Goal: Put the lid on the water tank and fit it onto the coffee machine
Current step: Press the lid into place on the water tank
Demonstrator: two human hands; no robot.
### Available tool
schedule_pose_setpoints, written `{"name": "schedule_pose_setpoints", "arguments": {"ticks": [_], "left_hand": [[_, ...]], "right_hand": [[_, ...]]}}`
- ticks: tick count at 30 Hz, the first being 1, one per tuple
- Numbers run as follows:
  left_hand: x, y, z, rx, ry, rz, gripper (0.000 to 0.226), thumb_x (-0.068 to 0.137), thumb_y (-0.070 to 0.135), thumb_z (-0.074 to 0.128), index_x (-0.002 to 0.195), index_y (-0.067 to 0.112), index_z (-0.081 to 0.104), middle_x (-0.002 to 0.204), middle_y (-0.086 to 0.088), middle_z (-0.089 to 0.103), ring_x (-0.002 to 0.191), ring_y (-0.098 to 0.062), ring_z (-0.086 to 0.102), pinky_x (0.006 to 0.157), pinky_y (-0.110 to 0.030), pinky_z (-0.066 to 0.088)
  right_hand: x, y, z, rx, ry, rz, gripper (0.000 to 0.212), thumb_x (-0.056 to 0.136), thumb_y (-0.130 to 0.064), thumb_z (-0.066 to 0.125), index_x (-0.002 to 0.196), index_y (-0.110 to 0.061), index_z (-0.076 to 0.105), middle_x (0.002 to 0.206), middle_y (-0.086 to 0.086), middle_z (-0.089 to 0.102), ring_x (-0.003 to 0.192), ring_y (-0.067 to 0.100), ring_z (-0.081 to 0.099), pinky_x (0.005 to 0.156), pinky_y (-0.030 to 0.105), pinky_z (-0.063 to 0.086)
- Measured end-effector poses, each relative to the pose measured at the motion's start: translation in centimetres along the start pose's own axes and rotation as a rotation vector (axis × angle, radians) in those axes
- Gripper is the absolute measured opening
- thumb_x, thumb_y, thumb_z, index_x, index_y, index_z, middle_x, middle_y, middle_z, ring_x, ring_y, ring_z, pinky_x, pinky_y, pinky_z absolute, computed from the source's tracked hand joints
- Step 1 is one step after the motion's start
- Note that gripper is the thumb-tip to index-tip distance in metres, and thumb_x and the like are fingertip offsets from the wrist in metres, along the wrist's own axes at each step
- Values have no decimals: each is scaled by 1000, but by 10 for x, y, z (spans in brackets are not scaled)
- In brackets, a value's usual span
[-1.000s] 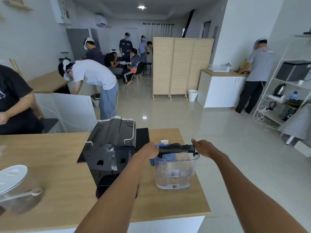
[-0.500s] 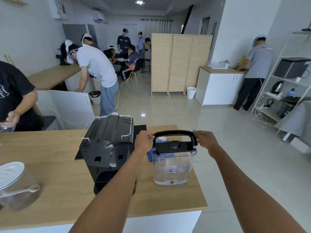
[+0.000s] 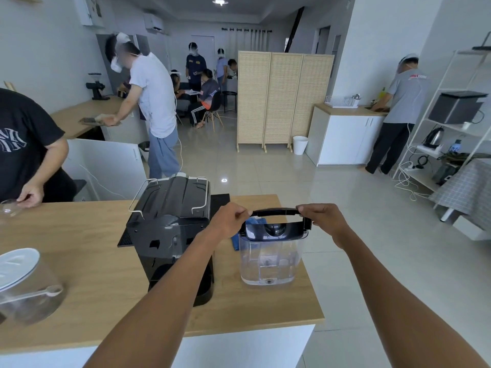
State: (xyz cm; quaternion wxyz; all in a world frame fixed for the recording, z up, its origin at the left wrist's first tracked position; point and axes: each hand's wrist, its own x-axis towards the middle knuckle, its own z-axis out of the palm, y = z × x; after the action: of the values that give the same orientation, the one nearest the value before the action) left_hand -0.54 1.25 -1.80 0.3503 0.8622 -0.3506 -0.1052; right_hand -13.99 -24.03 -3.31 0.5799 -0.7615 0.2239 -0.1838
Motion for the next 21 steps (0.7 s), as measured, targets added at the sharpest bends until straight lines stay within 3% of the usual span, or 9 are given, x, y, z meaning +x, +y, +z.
{"name": "schedule_pose_setpoints", "arguments": {"ticks": [3,5,6,8,11,16,21], "left_hand": [[-2,-1,-3,40,-67,43,40,106,26,51,71,5,50,72,-10,41,69,-19,39,71,-32,38],[-3,-2,-5,68,-107,71,36,105,26,53,92,-1,73,85,-10,62,79,-22,53,85,-37,51],[-4,-2,-7,76,-114,83,33,104,26,55,110,3,78,99,-11,72,87,-22,60,92,-37,52],[-7,-1,-10,92,-105,113,33,102,25,59,125,8,75,119,-7,76,95,-17,63,93,-33,53],[-11,-1,-8,94,-69,160,31,99,22,64,125,9,75,116,-9,76,85,-11,59,84,-26,50],[-18,-13,6,101,10,178,33,94,24,70,125,15,75,108,-8,73,73,-6,55,78,-24,47],[-26,-27,32,245,145,157,38,93,33,69,130,23,71,102,6,54,84,-13,61,76,-25,45]], "right_hand": [[-2,2,-6,-11,-63,4,27,84,-26,81,109,-16,82,99,-10,80,99,4,69,85,24,53],[-4,2,-9,-26,-105,6,27,83,-27,82,109,-18,82,104,-8,80,102,8,69,91,30,51],[-5,2,-10,-37,-119,1,27,83,-26,82,109,-18,82,103,-8,80,101,9,70,89,28,52],[-7,2,-9,-63,-129,-19,28,82,-25,83,108,-17,82,100,-6,81,96,8,73,79,16,55],[-11,3,-9,-102,-134,-53,29,81,-20,84,110,-14,82,98,-6,81,91,3,74,69,7,51],[-20,9,-8,-219,-85,-117,31,77,-19,87,108,-16,83,102,-5,80,95,6,73,83,13,51],[-34,33,13,-293,115,-267,34,73,-7,89,106,-9,82,102,6,73,89,6,66,75,1,47]]}}
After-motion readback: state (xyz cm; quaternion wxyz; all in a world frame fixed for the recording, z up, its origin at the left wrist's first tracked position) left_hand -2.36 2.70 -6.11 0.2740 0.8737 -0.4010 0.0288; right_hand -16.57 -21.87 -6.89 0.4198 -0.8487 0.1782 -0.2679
